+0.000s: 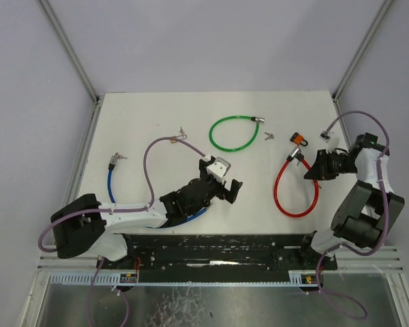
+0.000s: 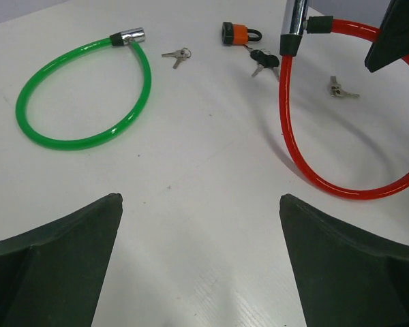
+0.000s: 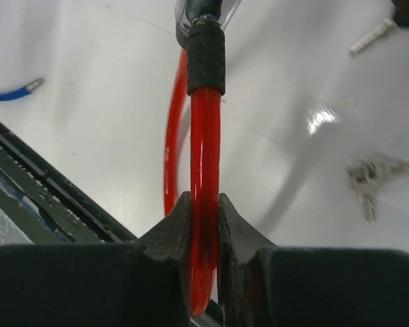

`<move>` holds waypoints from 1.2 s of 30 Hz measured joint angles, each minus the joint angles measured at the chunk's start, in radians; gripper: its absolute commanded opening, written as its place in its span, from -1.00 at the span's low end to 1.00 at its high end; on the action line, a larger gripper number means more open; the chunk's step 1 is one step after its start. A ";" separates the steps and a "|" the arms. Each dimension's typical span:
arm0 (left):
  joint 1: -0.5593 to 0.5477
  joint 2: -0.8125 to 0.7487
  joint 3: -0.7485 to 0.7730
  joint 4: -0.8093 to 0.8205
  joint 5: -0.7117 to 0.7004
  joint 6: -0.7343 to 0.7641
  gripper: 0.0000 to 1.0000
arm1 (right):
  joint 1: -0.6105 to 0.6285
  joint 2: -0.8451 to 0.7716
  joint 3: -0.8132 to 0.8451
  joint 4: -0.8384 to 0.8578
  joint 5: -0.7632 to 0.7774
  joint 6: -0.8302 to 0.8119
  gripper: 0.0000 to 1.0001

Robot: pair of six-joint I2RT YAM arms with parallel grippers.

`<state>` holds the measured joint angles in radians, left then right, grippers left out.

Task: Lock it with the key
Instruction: Place the lock at the center of the board.

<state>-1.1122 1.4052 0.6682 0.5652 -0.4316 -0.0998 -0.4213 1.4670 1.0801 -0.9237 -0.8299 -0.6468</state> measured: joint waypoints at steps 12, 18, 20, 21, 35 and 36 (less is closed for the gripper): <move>0.030 -0.042 -0.063 0.080 0.147 0.000 0.95 | -0.221 0.226 0.055 -0.018 0.205 -0.123 -0.79; 0.043 -0.048 -0.068 0.090 0.165 0.000 0.95 | -0.273 0.388 0.141 0.053 0.269 -0.116 -0.54; 0.045 -0.048 -0.068 0.090 0.168 0.000 0.95 | -0.274 0.416 0.156 0.074 0.273 -0.108 -0.37; 0.047 -0.048 -0.068 0.090 0.171 0.000 0.95 | -0.274 0.425 0.162 0.084 0.276 -0.103 -0.27; 0.096 -0.036 -0.090 0.123 0.216 -0.044 0.93 | -0.273 0.274 0.211 0.122 0.278 -0.101 0.16; 0.110 -0.035 -0.093 0.126 0.220 -0.051 0.93 | -0.273 0.255 0.227 0.114 0.250 -0.108 0.15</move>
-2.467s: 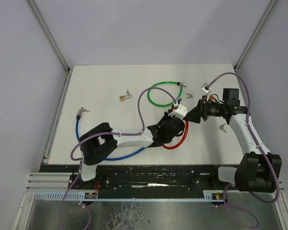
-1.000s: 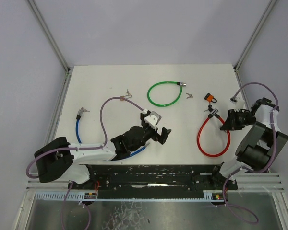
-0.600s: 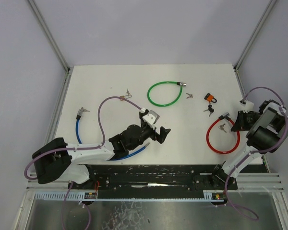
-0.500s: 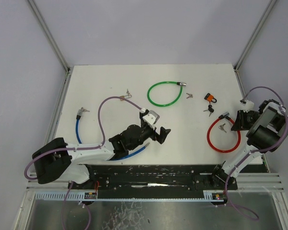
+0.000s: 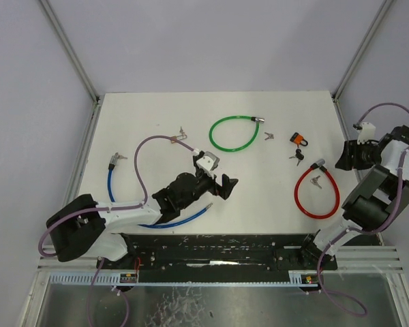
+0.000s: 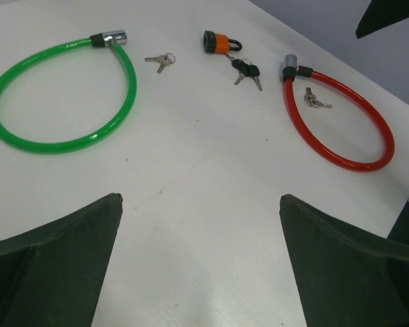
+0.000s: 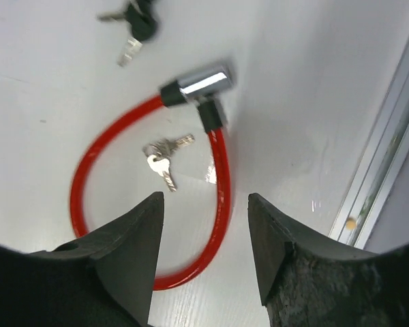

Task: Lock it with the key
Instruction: Place the lock at the center of the board.

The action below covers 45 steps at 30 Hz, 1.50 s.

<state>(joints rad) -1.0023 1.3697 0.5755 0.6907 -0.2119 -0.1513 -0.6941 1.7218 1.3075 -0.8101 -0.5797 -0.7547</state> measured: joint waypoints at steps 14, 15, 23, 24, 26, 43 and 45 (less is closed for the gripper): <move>0.296 0.006 -0.071 0.026 0.162 -0.270 0.75 | 0.547 -0.344 -0.015 0.053 -0.352 0.140 0.12; 0.314 0.006 -0.071 0.019 0.167 -0.284 0.74 | 0.594 -0.350 -0.017 0.071 -0.355 0.167 0.12; 0.364 0.001 -0.043 -0.150 0.238 -0.327 0.57 | 0.846 -0.359 -0.081 0.194 -0.424 0.275 0.09; 0.364 -0.009 -0.043 -0.179 0.251 -0.330 0.57 | 0.847 -0.362 -0.112 0.204 -0.444 0.264 0.08; 0.362 -0.038 -0.052 -0.218 0.258 -0.338 0.58 | 0.856 -0.367 -0.172 0.212 -0.477 0.228 0.06; 0.425 -0.514 -0.001 -0.615 -0.003 -0.296 1.00 | 1.460 -0.232 -0.347 0.283 -0.377 -0.550 0.61; 0.426 -0.555 0.063 -0.689 -0.006 -0.289 1.00 | 1.495 -0.161 -0.299 0.286 -0.339 -0.560 0.58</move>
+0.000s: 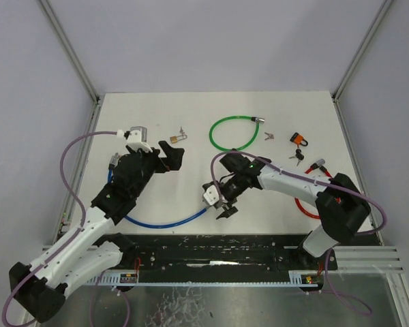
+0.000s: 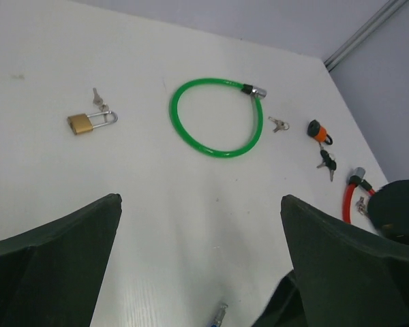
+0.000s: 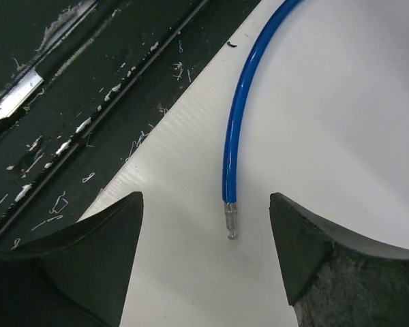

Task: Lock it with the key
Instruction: Place the lock at the center of the board, then pick up the lock from the center of the board.

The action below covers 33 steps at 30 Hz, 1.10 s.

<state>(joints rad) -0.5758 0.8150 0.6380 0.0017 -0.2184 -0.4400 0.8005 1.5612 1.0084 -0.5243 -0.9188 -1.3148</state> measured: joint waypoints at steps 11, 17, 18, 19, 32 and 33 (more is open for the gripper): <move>0.000 -0.100 0.214 -0.336 -0.081 0.204 1.00 | 0.157 0.222 0.122 0.069 0.208 0.162 0.25; 0.001 -0.122 0.130 -0.389 -0.170 0.277 0.99 | 0.163 0.301 0.156 0.083 0.292 0.249 -0.03; 0.001 -0.120 0.122 -0.397 -0.174 0.282 1.00 | 0.164 0.312 0.163 0.084 0.303 0.258 -0.07; 0.001 -0.121 0.116 -0.406 -0.177 0.286 1.00 | 0.165 0.324 0.170 0.084 0.313 0.267 -0.14; 0.014 -0.154 0.113 -0.418 -0.190 0.298 0.99 | 0.170 0.368 0.228 0.033 0.360 0.289 -0.93; 0.014 -0.154 0.113 -0.417 -0.190 0.298 0.99 | 0.166 0.366 0.228 0.028 0.360 0.286 -0.94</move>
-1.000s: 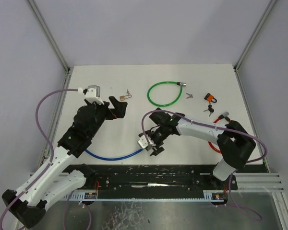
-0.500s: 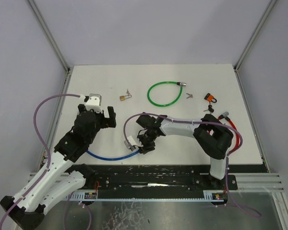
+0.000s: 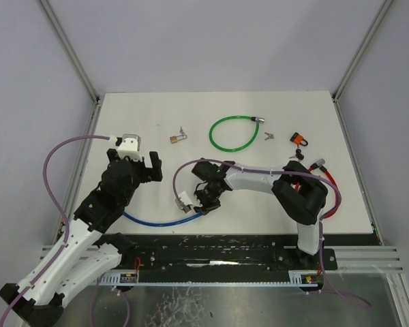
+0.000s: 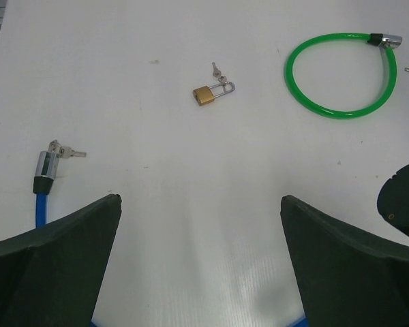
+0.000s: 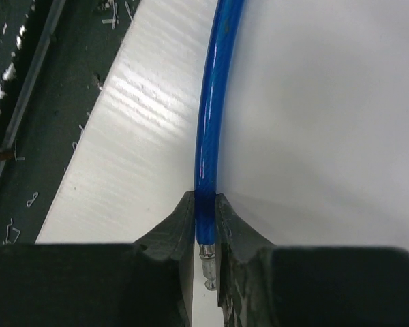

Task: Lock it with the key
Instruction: Pick up the lock from the center of the board.

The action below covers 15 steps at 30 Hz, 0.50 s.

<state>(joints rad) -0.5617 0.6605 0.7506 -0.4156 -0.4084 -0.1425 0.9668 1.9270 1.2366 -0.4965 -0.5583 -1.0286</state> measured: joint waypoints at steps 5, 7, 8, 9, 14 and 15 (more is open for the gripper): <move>0.000 -0.004 0.000 0.000 0.001 0.000 1.00 | -0.092 -0.047 -0.044 -0.053 0.000 -0.047 -0.96; 0.001 -0.004 0.000 0.000 0.003 0.000 1.00 | -0.156 -0.096 -0.091 -0.076 0.002 -0.087 -0.96; 0.002 -0.004 0.000 0.000 0.006 0.000 0.99 | -0.195 -0.129 -0.122 -0.090 0.006 -0.115 -0.96; 0.003 -0.003 0.000 0.000 0.008 0.000 1.00 | -0.232 -0.164 -0.156 -0.100 0.013 -0.144 -0.96; 0.009 0.010 0.000 0.000 0.029 -0.001 1.00 | -0.442 -0.303 -0.306 -0.156 0.032 -0.291 -0.92; 0.010 0.016 0.000 0.000 0.037 -0.001 1.00 | -0.486 -0.317 -0.323 -0.169 0.039 -0.320 -0.91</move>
<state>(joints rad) -0.5518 0.6762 0.7502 -0.4156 -0.3717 -0.1436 0.4808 1.6096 0.9134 -0.6651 -0.5194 -1.3487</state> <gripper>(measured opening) 0.997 0.185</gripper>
